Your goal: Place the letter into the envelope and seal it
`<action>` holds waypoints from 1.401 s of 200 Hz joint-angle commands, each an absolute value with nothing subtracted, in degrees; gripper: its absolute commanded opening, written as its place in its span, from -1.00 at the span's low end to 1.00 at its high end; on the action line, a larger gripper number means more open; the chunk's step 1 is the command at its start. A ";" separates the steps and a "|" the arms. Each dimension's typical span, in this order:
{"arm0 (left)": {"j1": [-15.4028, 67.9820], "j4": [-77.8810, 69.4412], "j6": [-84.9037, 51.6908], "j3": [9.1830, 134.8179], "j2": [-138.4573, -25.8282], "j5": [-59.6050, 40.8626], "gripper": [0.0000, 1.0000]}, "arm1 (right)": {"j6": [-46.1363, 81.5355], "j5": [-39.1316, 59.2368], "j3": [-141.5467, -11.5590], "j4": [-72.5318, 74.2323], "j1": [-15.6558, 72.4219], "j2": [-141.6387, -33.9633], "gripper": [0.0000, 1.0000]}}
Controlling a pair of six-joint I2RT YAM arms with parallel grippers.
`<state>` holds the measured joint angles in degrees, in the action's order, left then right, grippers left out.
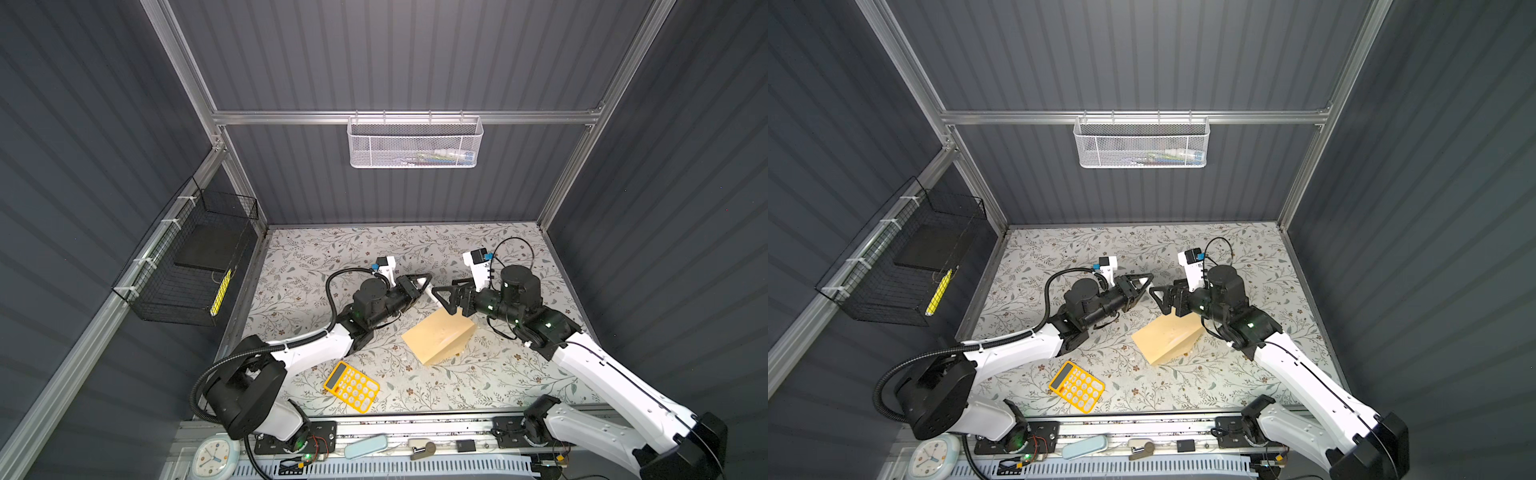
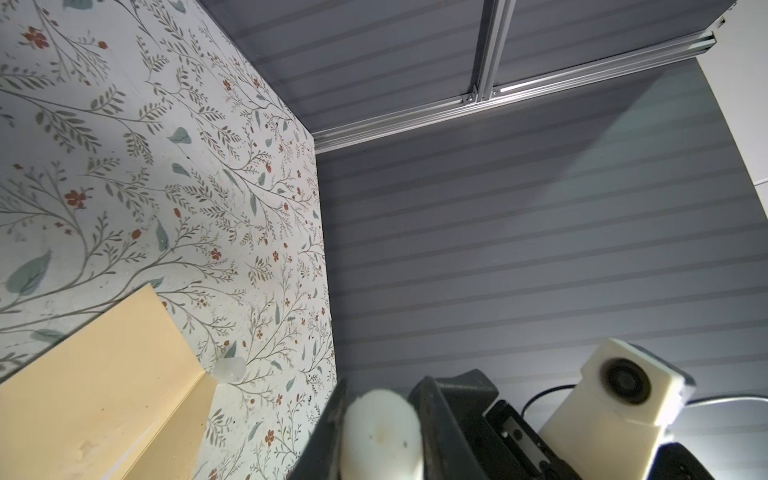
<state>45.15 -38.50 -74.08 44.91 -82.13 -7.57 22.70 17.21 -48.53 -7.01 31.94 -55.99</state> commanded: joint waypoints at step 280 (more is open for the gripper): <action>39.29 39.43 -24.59 69.92 -107.59 7.77 -0.13 | 36.04 15.50 -37.01 -37.20 29.70 -56.51 0.98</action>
<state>39.18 39.81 -24.21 69.08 -106.26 6.92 35.44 15.03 -37.56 -38.98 29.76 -56.95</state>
